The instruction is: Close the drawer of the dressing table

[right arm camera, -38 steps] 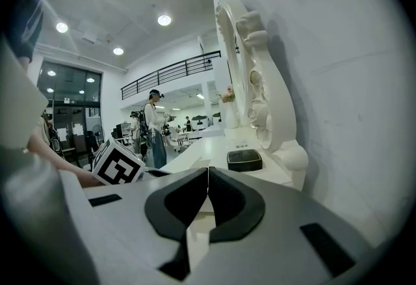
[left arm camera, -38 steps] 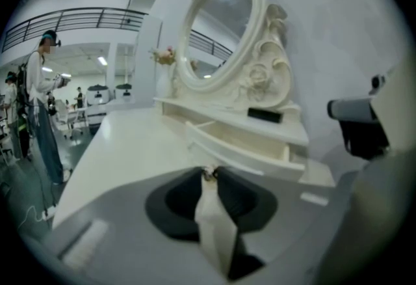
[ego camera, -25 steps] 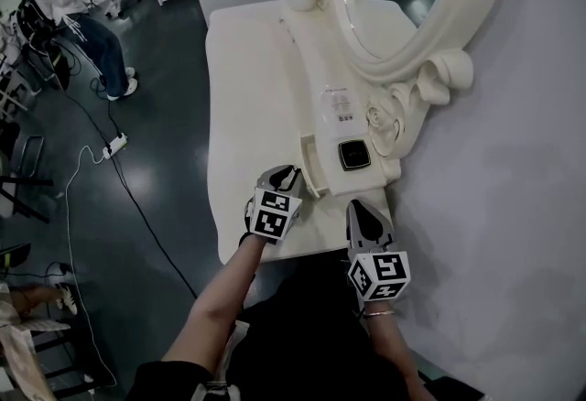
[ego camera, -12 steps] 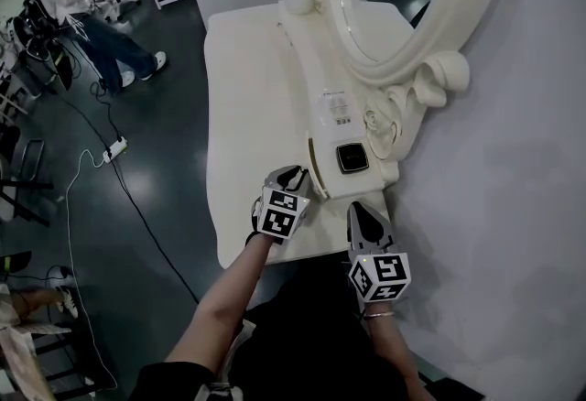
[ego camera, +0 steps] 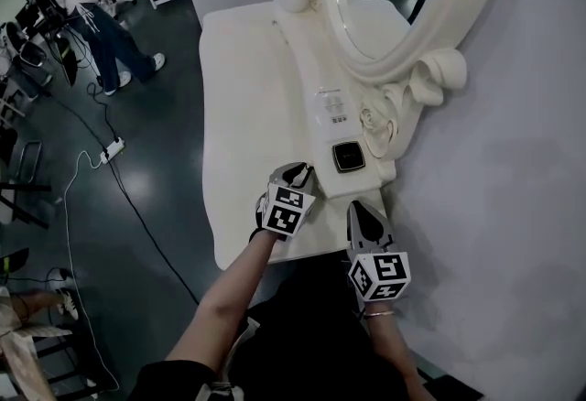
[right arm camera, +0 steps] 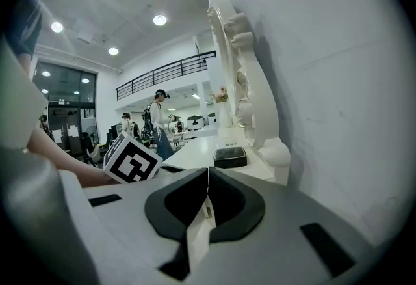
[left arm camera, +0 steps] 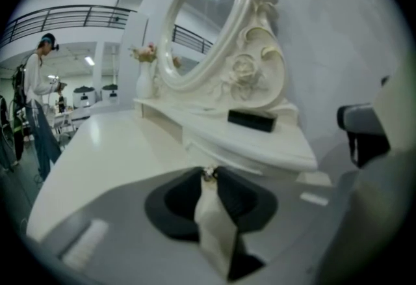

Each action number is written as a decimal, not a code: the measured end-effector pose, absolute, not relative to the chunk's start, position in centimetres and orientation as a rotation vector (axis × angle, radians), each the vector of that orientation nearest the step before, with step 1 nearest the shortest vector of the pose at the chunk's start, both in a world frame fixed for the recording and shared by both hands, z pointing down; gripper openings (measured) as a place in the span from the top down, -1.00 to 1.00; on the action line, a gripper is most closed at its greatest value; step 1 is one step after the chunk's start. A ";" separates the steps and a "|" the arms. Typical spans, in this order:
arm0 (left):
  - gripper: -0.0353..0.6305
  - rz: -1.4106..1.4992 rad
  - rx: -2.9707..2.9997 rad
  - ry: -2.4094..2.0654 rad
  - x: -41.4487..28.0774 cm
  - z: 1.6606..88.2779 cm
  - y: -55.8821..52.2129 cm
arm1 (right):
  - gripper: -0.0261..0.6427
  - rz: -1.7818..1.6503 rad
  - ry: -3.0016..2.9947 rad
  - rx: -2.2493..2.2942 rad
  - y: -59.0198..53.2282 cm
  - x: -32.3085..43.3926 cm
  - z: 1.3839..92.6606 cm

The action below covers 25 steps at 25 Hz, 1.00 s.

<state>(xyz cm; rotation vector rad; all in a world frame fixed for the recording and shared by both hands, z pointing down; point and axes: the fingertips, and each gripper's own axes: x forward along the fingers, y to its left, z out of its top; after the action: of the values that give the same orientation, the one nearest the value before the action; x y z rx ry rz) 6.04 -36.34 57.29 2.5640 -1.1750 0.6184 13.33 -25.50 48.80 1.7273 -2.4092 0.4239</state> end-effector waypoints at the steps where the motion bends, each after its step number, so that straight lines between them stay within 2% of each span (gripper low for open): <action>1: 0.68 0.621 2.565 -1.169 6.3 57.3 -36.3 | 0.91 0.424 -2.408 1.730 -25.5 13.4 48.8; 12: 0.68 0.615 2.580 -1.179 6.9 57.2 -36.6 | 0.91 0.427 -2.406 1.737 -25.5 13.9 48.7; 16: 0.62 0.614 2.559 -1.189 6.4 57.1 -36.4 | 0.91 0.423 -2.418 1.729 -25.6 13.9 48.6; 25: 0.65 0.548 2.569 -1.235 4.1 54.4 -35.4 | 0.91 0.405 -2.453 1.700 -25.2 12.5 48.2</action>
<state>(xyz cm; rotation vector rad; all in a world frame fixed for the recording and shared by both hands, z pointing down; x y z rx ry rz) 4.14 -35.38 54.43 2.5692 -1.2352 0.5478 12.50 -25.21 48.22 1.7004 -2.4527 0.4049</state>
